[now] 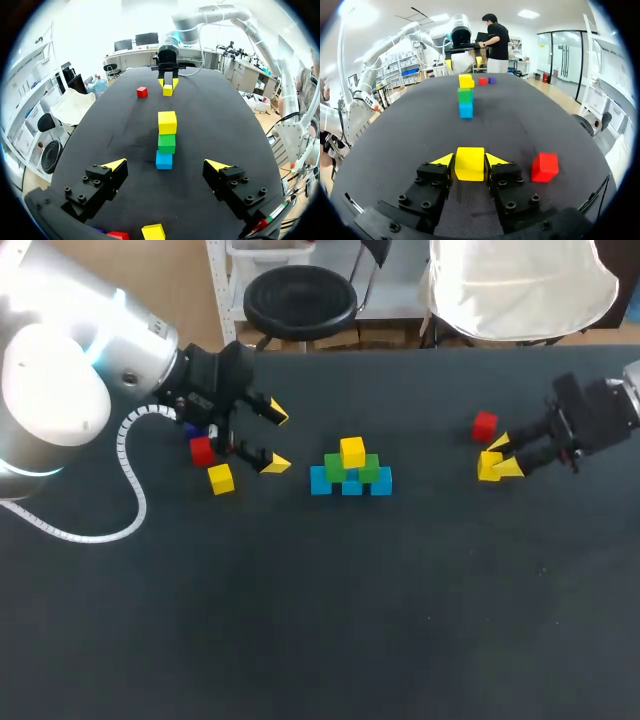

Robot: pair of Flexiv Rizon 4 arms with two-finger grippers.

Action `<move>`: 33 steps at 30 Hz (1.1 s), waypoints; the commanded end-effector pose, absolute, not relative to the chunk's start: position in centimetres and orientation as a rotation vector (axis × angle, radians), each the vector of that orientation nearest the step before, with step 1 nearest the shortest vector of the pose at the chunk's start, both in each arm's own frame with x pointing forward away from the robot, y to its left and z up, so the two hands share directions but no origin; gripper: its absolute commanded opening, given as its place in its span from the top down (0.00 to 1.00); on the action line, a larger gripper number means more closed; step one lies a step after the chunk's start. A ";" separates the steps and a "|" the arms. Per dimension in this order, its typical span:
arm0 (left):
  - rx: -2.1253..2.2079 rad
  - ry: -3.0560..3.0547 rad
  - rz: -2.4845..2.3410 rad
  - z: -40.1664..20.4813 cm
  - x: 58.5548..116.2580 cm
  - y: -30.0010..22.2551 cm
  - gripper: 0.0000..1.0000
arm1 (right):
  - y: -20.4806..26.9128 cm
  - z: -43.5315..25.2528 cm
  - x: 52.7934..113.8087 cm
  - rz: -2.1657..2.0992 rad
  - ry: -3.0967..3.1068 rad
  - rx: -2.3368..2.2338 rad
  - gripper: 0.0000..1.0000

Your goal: Place the blue cubes, place green cubes on the blue cubes, place the yellow cubes on the green cubes, then place the red cubes on the yellow cubes, and place purple cube on the red cubes.

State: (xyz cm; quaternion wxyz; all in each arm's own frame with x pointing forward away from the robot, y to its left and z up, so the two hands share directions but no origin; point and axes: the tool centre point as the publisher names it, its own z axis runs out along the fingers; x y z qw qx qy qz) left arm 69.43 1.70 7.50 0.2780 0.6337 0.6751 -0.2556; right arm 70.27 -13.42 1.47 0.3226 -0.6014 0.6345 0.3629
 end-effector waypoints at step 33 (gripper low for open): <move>1.699 1.804 -0.687 7.4 69.3 1.8 0.00 | -5.9 11.1 69.6 0.823 1.608 -1.780 1.00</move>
